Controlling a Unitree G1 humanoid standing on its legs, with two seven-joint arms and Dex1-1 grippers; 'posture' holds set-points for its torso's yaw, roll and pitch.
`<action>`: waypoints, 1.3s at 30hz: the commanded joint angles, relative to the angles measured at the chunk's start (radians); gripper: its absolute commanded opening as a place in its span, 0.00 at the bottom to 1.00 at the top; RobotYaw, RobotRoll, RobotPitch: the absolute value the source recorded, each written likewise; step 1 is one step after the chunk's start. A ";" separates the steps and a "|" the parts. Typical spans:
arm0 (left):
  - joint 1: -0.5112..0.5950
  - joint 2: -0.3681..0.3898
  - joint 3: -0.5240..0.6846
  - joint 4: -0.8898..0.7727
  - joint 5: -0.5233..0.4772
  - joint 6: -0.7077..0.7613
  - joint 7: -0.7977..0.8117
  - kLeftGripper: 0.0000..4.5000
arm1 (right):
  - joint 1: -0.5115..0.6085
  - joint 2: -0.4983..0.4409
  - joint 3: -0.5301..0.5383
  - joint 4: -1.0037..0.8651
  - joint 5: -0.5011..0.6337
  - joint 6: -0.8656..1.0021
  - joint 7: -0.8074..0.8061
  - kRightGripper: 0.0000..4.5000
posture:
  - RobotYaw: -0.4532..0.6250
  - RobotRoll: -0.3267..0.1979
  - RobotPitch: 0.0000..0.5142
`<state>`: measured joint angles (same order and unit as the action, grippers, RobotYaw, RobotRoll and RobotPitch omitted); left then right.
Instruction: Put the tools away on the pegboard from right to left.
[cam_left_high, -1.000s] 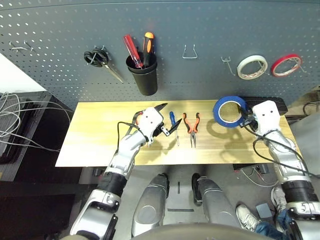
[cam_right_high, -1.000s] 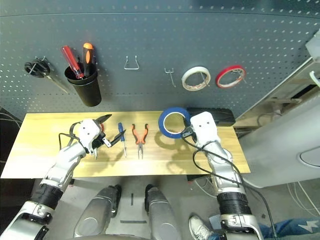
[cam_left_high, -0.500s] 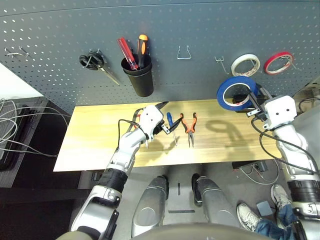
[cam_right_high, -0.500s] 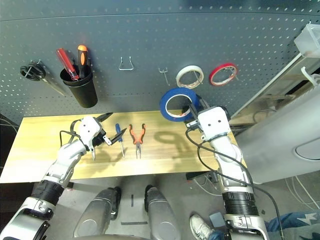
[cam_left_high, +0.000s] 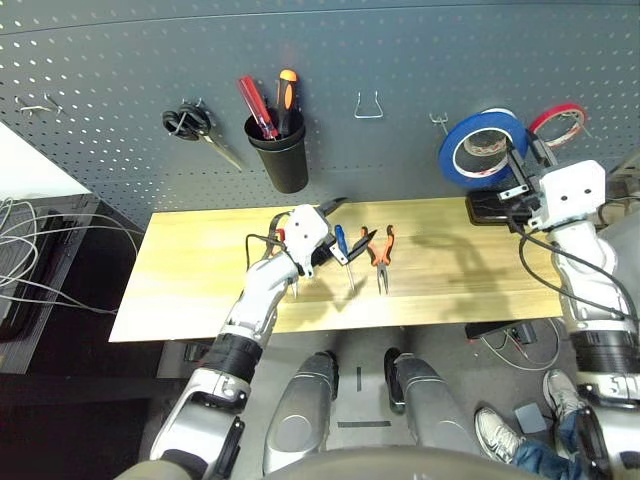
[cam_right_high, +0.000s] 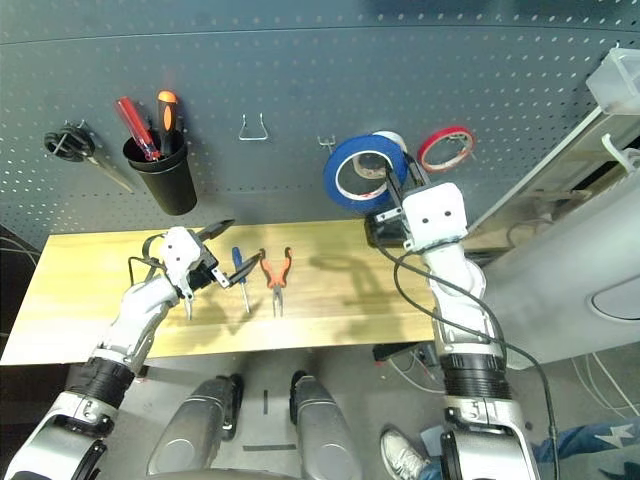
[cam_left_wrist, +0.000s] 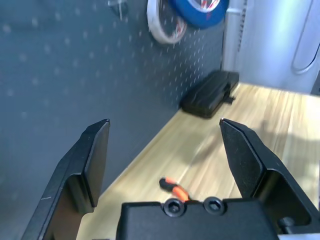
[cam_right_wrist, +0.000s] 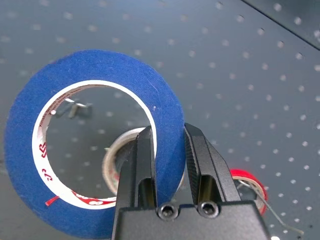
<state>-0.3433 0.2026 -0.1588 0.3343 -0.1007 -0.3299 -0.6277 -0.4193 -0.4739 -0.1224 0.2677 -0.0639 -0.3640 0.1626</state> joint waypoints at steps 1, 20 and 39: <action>0.019 -0.006 0.003 -0.007 -0.007 0.017 0.000 1.00 | -0.036 0.014 0.013 0.067 -0.025 -0.025 -0.018 0.16 | 0.47 0.62 0.35; 0.021 -0.009 0.024 -0.003 -0.004 0.036 0.036 1.00 | -0.127 0.092 0.063 0.259 -0.023 -0.040 0.011 0.60 | 0.49 0.62 0.36; 0.036 -0.001 0.017 0.009 0.005 0.029 0.038 1.00 | 0.188 0.032 0.077 0.058 -0.072 -0.128 0.054 0.99 | 0.48 0.62 0.37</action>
<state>-0.3265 0.1995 -0.1354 0.3330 -0.1122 -0.2998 -0.5874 -0.2562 -0.4358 -0.0584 0.3424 -0.1155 -0.4701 0.2178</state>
